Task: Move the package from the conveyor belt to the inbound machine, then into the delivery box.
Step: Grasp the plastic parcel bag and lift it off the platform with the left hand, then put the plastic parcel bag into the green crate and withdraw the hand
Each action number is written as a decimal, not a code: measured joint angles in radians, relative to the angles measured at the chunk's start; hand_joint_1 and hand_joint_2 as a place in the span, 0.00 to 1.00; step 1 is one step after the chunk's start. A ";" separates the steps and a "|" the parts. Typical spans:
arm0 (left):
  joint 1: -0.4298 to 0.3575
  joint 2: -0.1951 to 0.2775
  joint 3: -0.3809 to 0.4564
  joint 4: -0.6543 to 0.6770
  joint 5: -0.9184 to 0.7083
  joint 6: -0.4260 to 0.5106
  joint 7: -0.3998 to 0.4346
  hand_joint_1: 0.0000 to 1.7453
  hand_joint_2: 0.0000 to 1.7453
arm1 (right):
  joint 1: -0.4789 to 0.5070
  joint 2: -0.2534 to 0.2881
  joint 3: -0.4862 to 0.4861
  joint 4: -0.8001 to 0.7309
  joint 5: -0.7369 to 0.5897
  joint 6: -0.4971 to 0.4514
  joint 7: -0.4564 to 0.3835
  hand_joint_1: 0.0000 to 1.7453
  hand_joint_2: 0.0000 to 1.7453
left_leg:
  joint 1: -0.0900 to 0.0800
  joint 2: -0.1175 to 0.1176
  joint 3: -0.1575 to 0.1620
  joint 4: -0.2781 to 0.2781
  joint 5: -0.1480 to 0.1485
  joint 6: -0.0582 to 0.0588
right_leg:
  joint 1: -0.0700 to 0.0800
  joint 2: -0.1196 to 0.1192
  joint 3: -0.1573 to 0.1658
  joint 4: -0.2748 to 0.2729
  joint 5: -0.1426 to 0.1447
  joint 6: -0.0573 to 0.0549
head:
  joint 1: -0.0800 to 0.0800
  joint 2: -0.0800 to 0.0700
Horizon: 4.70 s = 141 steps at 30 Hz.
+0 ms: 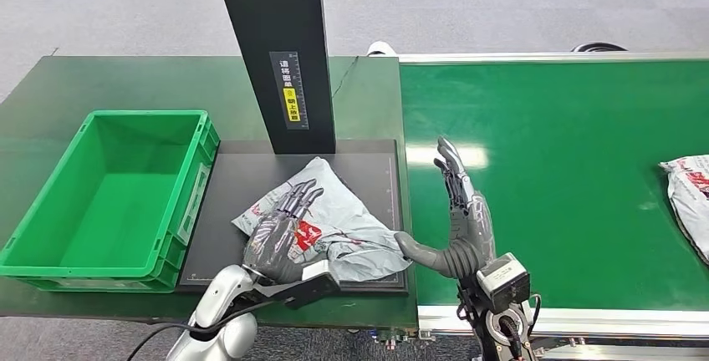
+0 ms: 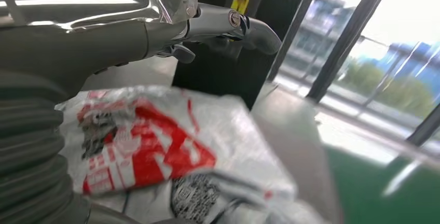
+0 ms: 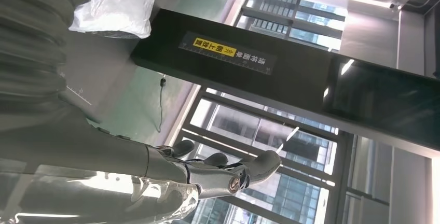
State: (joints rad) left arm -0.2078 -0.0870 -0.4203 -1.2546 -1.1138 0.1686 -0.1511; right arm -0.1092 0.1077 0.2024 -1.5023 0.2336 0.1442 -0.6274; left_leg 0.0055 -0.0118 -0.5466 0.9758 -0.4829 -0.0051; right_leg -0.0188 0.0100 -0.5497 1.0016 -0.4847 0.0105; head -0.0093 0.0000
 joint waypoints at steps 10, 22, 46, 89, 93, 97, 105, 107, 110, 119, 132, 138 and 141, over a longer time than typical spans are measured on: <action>-0.182 -0.065 -0.010 0.295 -0.048 -0.239 0.077 0.00 1.00 | -0.021 0.041 -0.021 0.004 0.041 0.021 0.025 0.00 1.00 | 0.000 -0.005 0.004 0.000 0.000 0.000 | 0.000 -0.005 0.007 0.000 0.000 0.001 | 0.000 0.000; -0.250 -0.091 -0.017 0.425 -0.044 -0.273 0.055 0.97 1.00 | -0.024 0.058 -0.030 0.007 0.054 0.019 0.038 0.00 1.00 | -0.002 -0.011 0.017 -0.001 0.000 0.001 | -0.001 -0.010 0.023 -0.001 -0.002 0.002 | 0.000 0.000; -0.097 -0.047 0.011 0.157 0.074 0.099 -0.162 1.00 1.00 | -0.001 0.060 -0.060 -0.024 0.054 0.023 0.049 0.00 1.00 | -0.001 -0.006 -0.001 0.000 0.001 0.001 | -0.001 -0.007 0.002 0.000 -0.001 0.002 | 0.000 0.000; 0.003 0.019 0.143 -0.255 -0.016 0.385 -0.099 1.00 1.00 | 0.068 0.039 -0.073 -0.047 0.035 -0.014 0.032 0.00 1.00 | -0.001 -0.005 -0.004 0.000 0.001 0.001 | -0.001 -0.007 -0.001 0.000 -0.001 0.002 | 0.001 0.000; -0.017 0.030 0.266 -0.244 -0.006 0.368 -0.043 1.00 1.00 | 0.079 0.036 -0.076 -0.058 0.035 -0.015 0.030 0.00 1.00 | 0.000 -0.002 -0.003 0.000 0.001 0.001 | 0.000 -0.003 -0.002 0.000 0.000 0.001 | 0.000 0.000; -0.021 0.034 0.316 -0.239 -0.007 0.367 -0.034 1.00 1.00 | 0.081 0.035 -0.079 -0.063 0.036 -0.016 0.030 0.00 1.00 | 0.000 -0.001 -0.004 0.000 0.001 0.001 | 0.000 -0.002 -0.003 0.000 0.000 0.001 | 0.000 0.000; -0.034 0.054 0.418 -0.219 0.000 0.438 -0.020 1.00 1.00 | 0.080 0.031 -0.081 -0.063 0.036 -0.022 0.035 0.00 1.00 | 0.001 0.000 -0.004 0.000 0.001 0.000 | 0.001 0.000 -0.004 0.000 0.001 0.000 | 0.000 0.000; -0.037 0.060 0.449 -0.213 -0.009 0.469 -0.047 1.00 1.00 | 0.078 0.029 -0.081 -0.063 0.035 -0.024 0.036 0.00 1.00 | 0.002 0.000 -0.005 0.000 0.001 0.000 | 0.002 0.000 -0.004 0.000 0.001 0.000 | 0.000 0.000; -0.041 0.064 0.480 -0.210 -0.056 0.469 -0.042 1.00 1.00 | 0.074 0.027 -0.081 -0.063 0.031 -0.029 0.036 0.00 1.00 | 0.002 0.000 -0.005 0.000 0.001 0.000 | 0.002 -0.001 -0.004 0.000 0.001 0.000 | 0.000 0.000; -0.109 0.082 0.599 -0.044 -0.162 0.143 0.217 1.00 1.00 | 0.071 0.021 -0.087 -0.062 0.032 -0.030 0.040 0.00 1.00 | 0.003 0.002 -0.006 0.000 0.001 0.000 | 0.002 0.002 -0.006 0.000 0.003 -0.001 | 0.000 0.000; -0.179 0.113 0.656 0.132 -0.157 0.188 0.204 0.00 1.00 | 0.080 0.021 -0.093 -0.066 0.036 -0.023 0.040 0.00 1.00 | 0.003 0.001 -0.006 0.000 0.001 0.000 | 0.003 0.002 -0.006 0.000 0.003 -0.001 | 0.000 0.000; -0.177 0.112 0.655 0.110 -0.077 0.411 0.083 0.00 1.00 | 0.087 0.022 -0.095 -0.071 0.036 -0.023 0.043 0.00 1.00 | 0.003 0.001 -0.006 0.000 0.001 0.000 | 0.003 0.002 -0.006 0.000 0.003 -0.001 | 0.000 0.000; -0.173 0.108 0.651 0.076 -0.041 0.471 0.028 0.00 1.00 | 0.087 0.022 -0.095 -0.071 0.036 -0.026 0.045 0.00 1.00 | 0.003 0.001 -0.006 0.000 0.001 0.000 | 0.003 0.002 -0.006 0.000 0.003 -0.001 | 0.000 0.000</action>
State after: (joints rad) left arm -0.3809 0.0211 0.2307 -1.1786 -1.1546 0.6395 -0.1235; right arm -0.0227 0.1297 0.1072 -1.5732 0.2693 0.1184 -0.5825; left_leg 0.0082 -0.0106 -0.5528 0.9759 -0.4815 -0.0056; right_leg -0.0161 0.0122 -0.5560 1.0017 -0.4819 0.0092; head -0.0091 0.0000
